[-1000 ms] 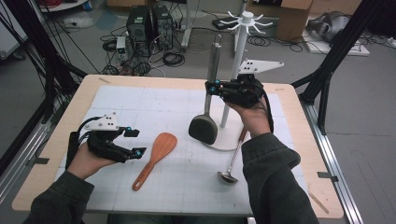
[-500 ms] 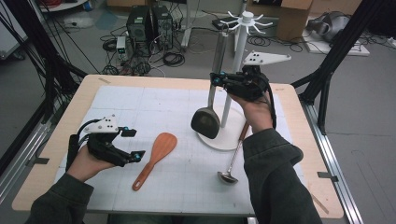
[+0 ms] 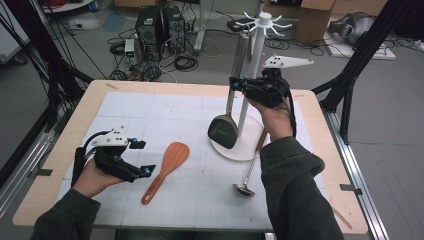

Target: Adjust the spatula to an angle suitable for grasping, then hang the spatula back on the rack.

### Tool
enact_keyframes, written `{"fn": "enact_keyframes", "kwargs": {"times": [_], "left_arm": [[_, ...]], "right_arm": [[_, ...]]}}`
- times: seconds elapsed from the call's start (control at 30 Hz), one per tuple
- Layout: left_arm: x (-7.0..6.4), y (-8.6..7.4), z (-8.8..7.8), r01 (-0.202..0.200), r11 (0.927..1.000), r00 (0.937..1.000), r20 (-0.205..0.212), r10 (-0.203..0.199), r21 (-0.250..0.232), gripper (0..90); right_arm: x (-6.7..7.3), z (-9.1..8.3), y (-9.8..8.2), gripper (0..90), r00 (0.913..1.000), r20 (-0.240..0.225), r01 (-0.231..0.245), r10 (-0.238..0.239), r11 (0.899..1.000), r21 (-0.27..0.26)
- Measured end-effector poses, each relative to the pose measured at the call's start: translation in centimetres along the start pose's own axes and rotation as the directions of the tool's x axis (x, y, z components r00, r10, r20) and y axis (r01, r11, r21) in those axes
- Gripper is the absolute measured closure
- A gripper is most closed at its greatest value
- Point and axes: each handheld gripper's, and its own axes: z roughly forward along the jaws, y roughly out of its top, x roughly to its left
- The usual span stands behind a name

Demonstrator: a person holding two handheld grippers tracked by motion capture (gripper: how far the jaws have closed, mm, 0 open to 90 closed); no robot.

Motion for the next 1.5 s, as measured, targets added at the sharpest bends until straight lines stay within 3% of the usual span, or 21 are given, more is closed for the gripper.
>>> {"fn": "enact_keyframes", "kwargs": {"times": [0.7, 1.5], "left_arm": [[0.08, -0.76, 0.17, -0.004, 1.0000, 0.9999, -0.013, 0.004, -0.003, 9.3], [0.29, -0.95, 0.06, 0.001, 1.0000, 0.9999, -0.016, -0.001, -0.006, 9.3]], "right_arm": [[-0.72, 0.04, -0.70, 86.9, 0.9991, 0.039, 0.017, -0.018, 0.999, 0.030], [-0.84, 0.16, -0.67, 86.9, 0.9988, 0.038, 0.031, -0.032, 0.999, 0.030]]}}
